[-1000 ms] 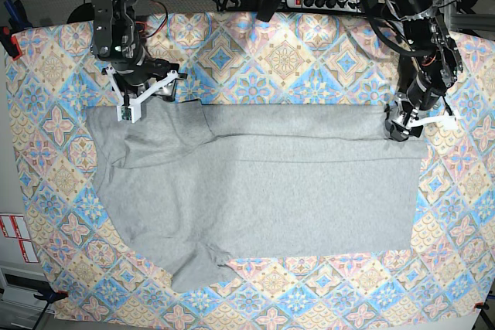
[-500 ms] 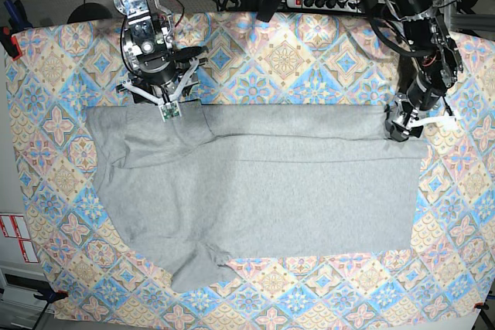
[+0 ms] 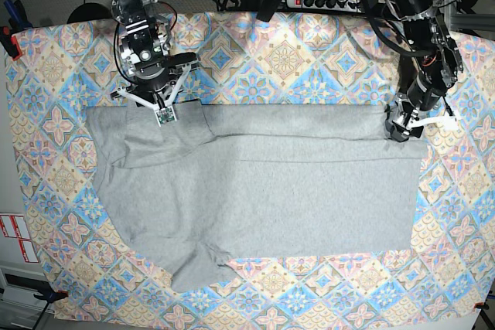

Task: Fold the T-shirt properly
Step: 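Reach the right gripper into the shirt middle and grasp fabric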

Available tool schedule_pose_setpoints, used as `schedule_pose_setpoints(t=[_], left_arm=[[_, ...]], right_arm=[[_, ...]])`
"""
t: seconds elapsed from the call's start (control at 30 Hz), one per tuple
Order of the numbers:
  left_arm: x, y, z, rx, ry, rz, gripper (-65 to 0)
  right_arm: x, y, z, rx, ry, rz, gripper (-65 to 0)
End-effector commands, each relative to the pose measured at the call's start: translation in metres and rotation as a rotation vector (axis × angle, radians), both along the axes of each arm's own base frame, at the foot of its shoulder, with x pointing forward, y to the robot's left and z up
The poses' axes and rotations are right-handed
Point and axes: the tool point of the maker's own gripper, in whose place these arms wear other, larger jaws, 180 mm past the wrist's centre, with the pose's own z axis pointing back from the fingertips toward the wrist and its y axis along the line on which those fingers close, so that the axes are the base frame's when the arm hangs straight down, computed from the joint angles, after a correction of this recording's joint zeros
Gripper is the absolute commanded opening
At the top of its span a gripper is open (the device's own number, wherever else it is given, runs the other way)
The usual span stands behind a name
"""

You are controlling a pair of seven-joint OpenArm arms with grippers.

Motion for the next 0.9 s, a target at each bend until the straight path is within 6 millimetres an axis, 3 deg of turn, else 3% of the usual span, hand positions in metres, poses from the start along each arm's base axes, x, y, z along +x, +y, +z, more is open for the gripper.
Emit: schedule_pose_setpoints(t=[0.0, 0.33, 0.67, 0.87], left_arm=[[0.009, 0.006, 0.013, 0.018, -0.042, 0.001, -25.3], [0.009, 0.006, 0.013, 0.018, -0.042, 0.001, -25.3], [0.009, 0.006, 0.013, 0.018, -0.042, 0.001, -25.3], [0.009, 0.006, 0.013, 0.018, -0.042, 0.001, -25.3]], right_arm=[[0.009, -0.001, 0.009, 0.000, -0.038, 0.001, -56.9], [0.028, 0.001, 0.041, 0.006, -0.134, 0.015, -60.5], [0.093, 0.005, 0.081, 0.012, -0.268, 0.018, -60.5], [0.119, 0.035, 0.070, 0.019, -0.241, 0.084, -60.4]])
